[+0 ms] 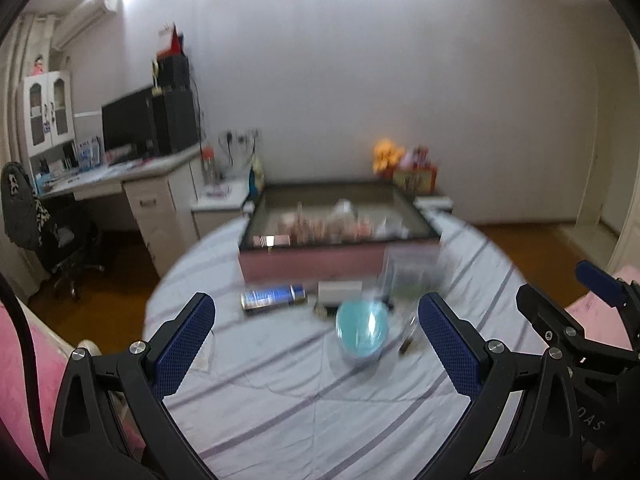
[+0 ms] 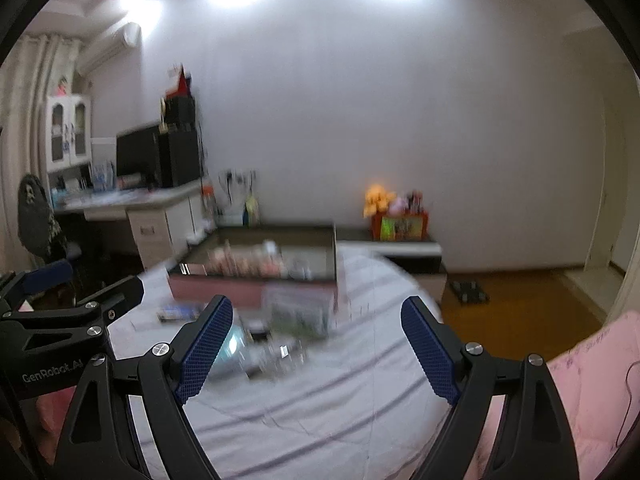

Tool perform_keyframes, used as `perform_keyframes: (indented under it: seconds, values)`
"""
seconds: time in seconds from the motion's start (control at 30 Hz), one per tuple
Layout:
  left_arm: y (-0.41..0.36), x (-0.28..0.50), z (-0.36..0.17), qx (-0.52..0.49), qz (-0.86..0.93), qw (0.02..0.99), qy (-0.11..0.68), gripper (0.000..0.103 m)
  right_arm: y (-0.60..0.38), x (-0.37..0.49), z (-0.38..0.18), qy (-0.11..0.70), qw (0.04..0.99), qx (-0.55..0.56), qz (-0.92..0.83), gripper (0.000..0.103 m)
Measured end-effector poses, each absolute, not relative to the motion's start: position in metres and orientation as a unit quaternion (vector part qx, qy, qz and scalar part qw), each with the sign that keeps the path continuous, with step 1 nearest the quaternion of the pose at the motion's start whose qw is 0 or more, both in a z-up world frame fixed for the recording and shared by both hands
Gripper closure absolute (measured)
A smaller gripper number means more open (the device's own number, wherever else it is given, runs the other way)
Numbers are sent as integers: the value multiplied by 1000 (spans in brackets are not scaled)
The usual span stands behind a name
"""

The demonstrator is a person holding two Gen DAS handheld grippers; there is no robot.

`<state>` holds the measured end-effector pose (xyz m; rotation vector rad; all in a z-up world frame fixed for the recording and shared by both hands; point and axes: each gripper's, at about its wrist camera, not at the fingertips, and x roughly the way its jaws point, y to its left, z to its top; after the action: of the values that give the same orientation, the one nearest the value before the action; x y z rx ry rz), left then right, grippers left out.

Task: Organize rigid objects
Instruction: 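Grasp the teal round case with the left tool while the right tool grasps the glass jar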

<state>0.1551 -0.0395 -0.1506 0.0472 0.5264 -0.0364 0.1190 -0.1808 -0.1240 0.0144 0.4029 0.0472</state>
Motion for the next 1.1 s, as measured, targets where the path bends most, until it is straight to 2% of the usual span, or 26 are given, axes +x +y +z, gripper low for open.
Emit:
perform_keyframes:
  seconds: [0.2, 0.47, 0.6, 0.67, 0.7, 0.73, 1.1]
  values:
    - [-56, 194, -194, 27, -31, 945, 326, 1, -197, 155, -176, 265, 963, 25, 25, 15]
    - [-74, 230, -221, 45, -32, 930, 365, 1, -216, 186, -204, 309, 950, 30, 23, 15]
    - [-77, 242, -230, 49, -38, 924, 379, 12, -214, 197, -210, 322, 946, 31, 32, 15]
    - [-76, 248, -235, 47, -42, 920, 386, 25, -212, 201, -213, 326, 944, 27, 35, 15]
    - [-76, 251, -238, 47, -50, 917, 394, 43, -210, 203, -214, 329, 943, 26, 36, 15]
    - [-75, 254, -241, 45, -57, 912, 404, 47, -209, 204, -215, 331, 942, 25, 37, 15]
    - [-40, 228, -220, 43, -28, 928, 369, 47, -185, 219, -209, 346, 935, 17, 78, 15]
